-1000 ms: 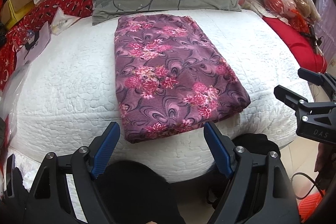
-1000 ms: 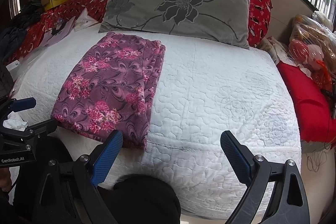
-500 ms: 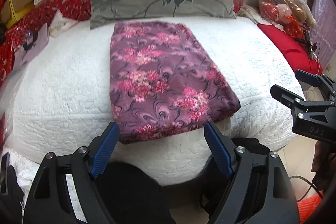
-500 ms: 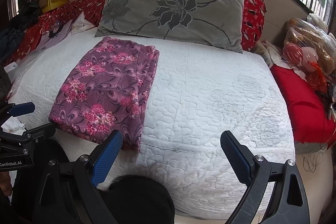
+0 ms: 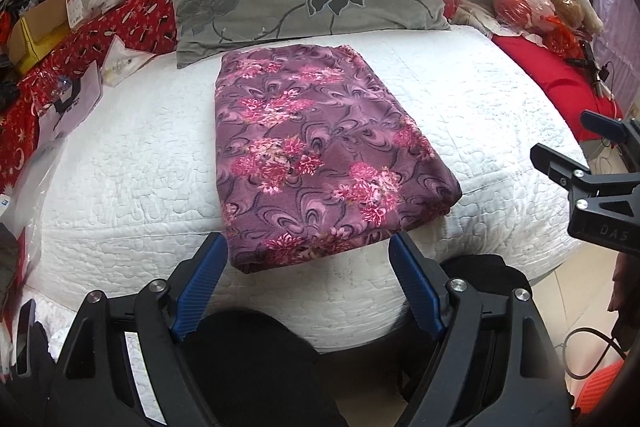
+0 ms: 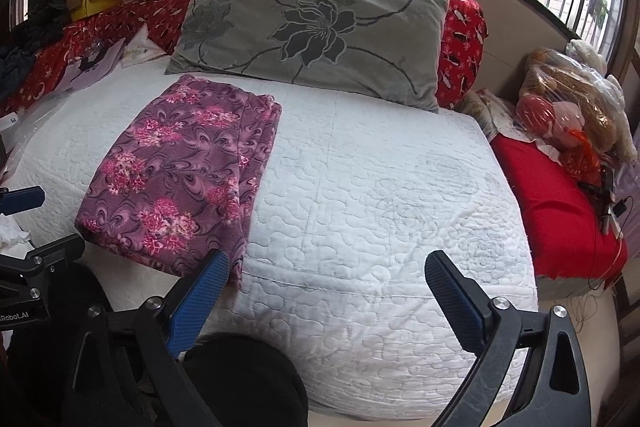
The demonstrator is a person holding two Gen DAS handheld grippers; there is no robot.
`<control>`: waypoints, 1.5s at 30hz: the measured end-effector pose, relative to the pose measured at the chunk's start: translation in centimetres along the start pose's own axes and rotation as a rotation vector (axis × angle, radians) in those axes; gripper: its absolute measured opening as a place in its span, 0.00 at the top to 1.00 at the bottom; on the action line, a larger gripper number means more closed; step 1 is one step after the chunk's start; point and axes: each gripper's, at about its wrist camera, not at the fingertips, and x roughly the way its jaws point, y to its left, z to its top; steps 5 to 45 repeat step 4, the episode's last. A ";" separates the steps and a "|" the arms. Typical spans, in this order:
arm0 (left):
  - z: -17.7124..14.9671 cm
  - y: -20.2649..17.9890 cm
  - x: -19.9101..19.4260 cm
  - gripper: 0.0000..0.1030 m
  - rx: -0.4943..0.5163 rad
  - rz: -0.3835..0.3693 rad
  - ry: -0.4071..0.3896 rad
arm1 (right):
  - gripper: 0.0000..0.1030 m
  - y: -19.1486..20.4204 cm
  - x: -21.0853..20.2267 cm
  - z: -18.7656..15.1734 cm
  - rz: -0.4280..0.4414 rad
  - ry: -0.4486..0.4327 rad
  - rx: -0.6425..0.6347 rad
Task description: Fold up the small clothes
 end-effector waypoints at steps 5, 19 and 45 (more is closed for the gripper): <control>-0.1 -0.1 0.0 0.19 -0.004 0.010 0.004 | 0.01 -0.6 -0.1 -0.1 0.000 -0.007 0.010; -0.1 -0.1 0.0 0.19 -0.004 0.010 0.004 | 0.01 -0.6 -0.1 -0.1 0.000 -0.007 0.010; -0.1 -0.1 0.0 0.19 -0.004 0.010 0.004 | 0.01 -0.6 -0.1 -0.1 0.000 -0.007 0.010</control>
